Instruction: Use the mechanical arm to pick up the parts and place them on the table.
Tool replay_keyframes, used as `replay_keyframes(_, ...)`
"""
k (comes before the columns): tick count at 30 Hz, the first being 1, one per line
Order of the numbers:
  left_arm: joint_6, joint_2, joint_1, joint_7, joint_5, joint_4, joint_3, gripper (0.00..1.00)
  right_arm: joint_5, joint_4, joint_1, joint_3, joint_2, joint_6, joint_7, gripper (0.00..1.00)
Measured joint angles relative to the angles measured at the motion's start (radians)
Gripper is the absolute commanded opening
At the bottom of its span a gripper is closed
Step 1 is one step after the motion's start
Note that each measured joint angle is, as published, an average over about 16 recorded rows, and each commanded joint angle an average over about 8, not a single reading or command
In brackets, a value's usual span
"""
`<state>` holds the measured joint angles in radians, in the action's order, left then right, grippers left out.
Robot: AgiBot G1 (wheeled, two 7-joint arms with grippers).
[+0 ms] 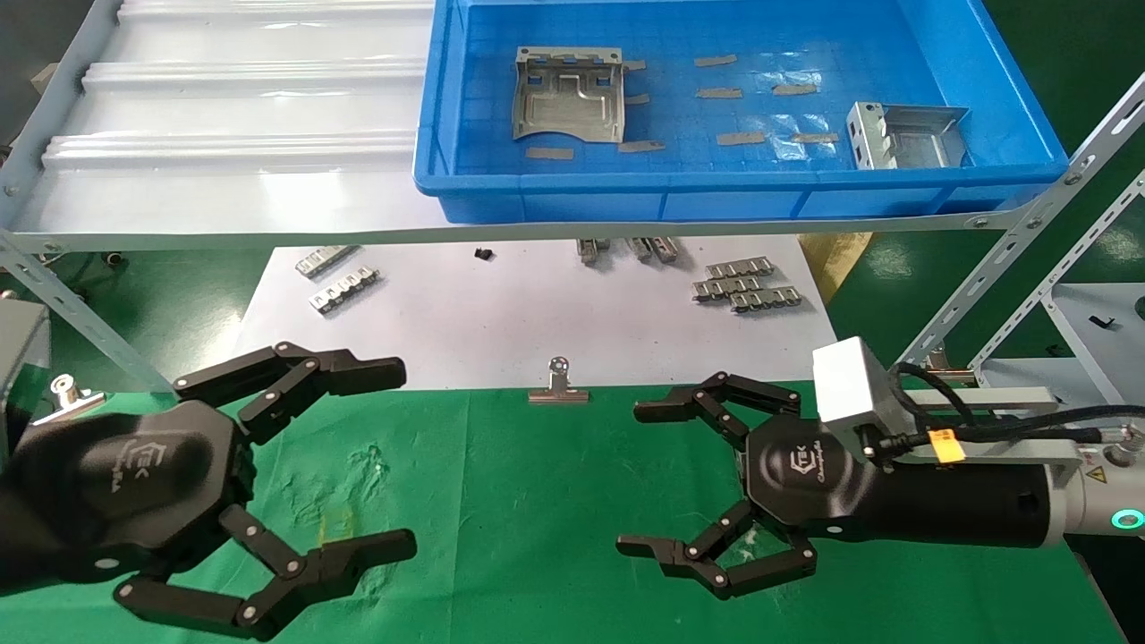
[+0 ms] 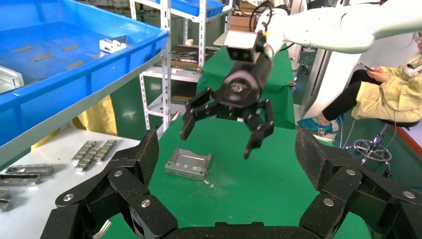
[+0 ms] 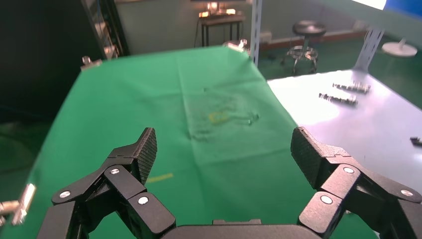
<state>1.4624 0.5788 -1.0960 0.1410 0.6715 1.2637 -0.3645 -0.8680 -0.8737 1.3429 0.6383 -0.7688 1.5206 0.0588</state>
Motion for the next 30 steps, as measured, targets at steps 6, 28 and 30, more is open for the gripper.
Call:
replay_keyframes(6,0.0,0.0,0.0,0.0,0.0,0.0,0.0,1.0,0.043,-0.127,-0.083,-0.111,0.049,-0.008,-0.076,1.0)
replay_keyframes(28,0.0,0.0,0.0,0.0,0.0,0.0,0.0,1.0,0.149,-0.439,-0.288,-0.385,0.169,-0.025,-0.258,1.0)
replay_keyframes(30,0.0,0.0,0.0,0.0,0.0,0.0,0.0,1.0,0.15,-0.443,-0.29,-0.388,0.17,-0.025,-0.259,1.0)
